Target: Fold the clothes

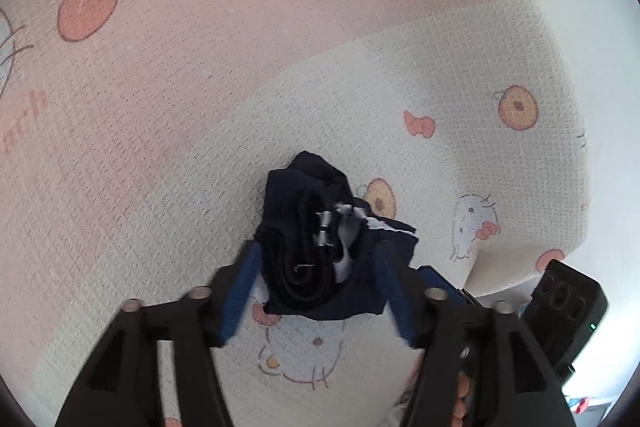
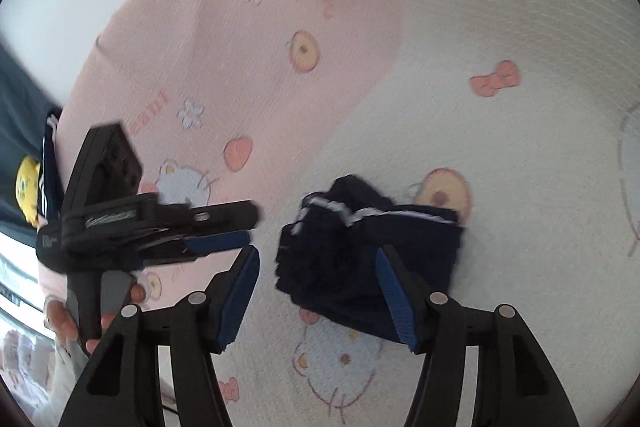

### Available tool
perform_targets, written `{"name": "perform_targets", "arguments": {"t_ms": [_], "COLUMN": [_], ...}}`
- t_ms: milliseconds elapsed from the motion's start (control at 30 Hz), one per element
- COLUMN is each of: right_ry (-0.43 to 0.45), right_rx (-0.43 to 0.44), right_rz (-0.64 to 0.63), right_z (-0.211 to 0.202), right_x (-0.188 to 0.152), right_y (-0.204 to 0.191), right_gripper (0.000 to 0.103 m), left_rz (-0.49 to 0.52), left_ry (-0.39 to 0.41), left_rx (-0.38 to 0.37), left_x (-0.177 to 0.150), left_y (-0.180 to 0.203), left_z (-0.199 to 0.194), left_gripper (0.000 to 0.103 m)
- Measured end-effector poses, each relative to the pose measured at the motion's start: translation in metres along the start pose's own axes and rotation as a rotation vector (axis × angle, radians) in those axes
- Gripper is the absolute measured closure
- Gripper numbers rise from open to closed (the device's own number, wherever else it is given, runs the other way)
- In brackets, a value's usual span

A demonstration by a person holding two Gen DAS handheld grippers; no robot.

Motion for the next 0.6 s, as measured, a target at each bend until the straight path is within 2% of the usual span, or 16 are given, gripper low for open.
{"name": "perform_targets", "arguments": {"t_ms": [100,367,600], "right_ry": [-0.007,-0.067,-0.113], "right_rx": [-0.015,0.029,0.074], "right_rz": [0.071,0.2,0.256], "right_z": [-0.005,0.001,0.016], "right_x": [0.002,-0.001,-0.005], "right_y": [0.027,0.067,0.073], "right_gripper": [0.04,0.036,0.036], "left_rz": [-0.012,-0.018,0.037], "left_ry": [-0.001,0.028,0.082], "left_rx": [-0.036,0.01,0.125], "left_x": [-0.006,-0.021,-0.028], "left_y": [0.005,0.007,0.012], "left_z": [0.001,0.018,0.029], "left_gripper": [0.037,0.037,0.037]}}
Point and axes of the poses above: each gripper's, at about its wrist camera, not at the fingertips, and z roughly the way its jaws point, y to its right, x to its top, the point moved 7 cm from there along z, roughly the way its jaws point, and after that the axes turned 15 degrees about -y, right-handed, at the moved point
